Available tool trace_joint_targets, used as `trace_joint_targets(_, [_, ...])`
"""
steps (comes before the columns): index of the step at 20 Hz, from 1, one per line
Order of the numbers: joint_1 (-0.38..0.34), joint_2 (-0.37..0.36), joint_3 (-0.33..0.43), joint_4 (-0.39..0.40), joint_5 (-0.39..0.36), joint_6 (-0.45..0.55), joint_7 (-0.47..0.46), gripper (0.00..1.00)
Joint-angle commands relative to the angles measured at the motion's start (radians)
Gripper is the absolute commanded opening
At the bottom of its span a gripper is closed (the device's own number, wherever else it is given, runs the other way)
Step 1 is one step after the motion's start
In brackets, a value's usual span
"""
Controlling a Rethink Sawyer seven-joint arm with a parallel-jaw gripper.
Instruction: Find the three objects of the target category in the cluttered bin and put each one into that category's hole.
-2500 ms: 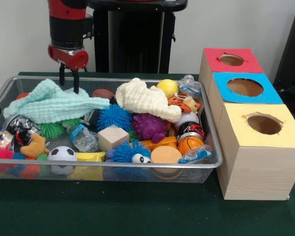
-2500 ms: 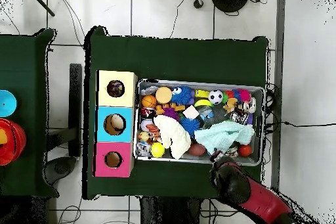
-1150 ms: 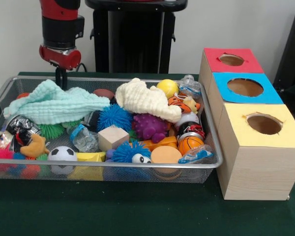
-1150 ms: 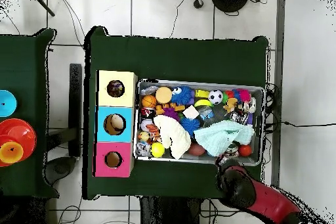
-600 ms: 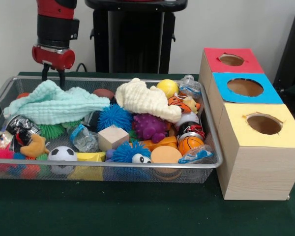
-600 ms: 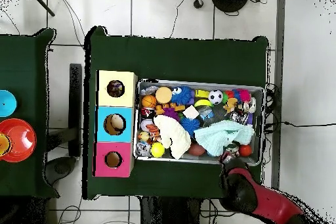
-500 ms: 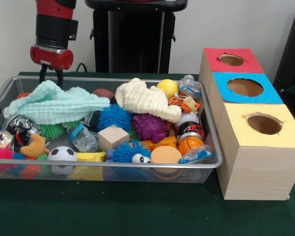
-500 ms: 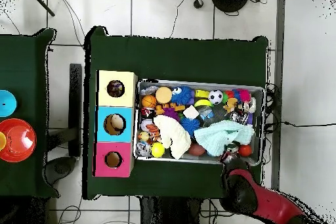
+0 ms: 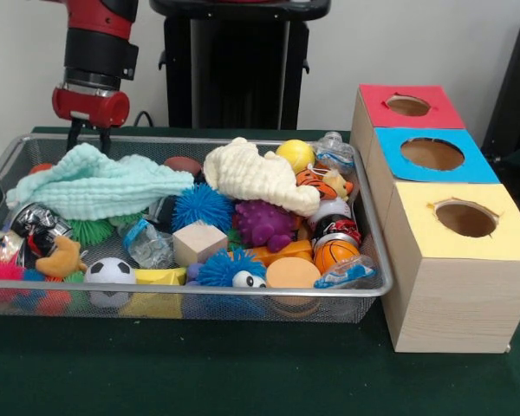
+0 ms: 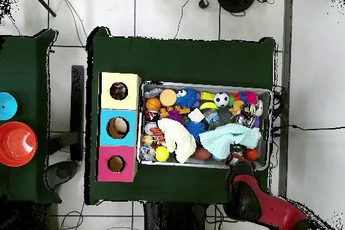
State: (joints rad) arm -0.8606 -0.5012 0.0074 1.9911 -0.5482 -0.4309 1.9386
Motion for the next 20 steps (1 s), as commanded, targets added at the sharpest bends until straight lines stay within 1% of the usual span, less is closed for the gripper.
trace_joint_targets(1, [0.028,0.019,0.088,-0.139,-0.052,-0.121,0.102,1.0])
trace_joint_targets(9, [0.049,0.04,0.065,-0.184,-0.073,-0.187,0.081,1.0])
trace_joint_targets(15, [0.058,0.075,0.056,-0.252,-0.114,-0.275,0.054,1.0])
trace_joint_targets(18, [0.065,0.078,0.054,-0.269,-0.126,-0.284,0.054,1.0])
trace_joint_targets(20, [0.078,0.081,0.04,-0.269,-0.12,-0.292,0.049,1.0])
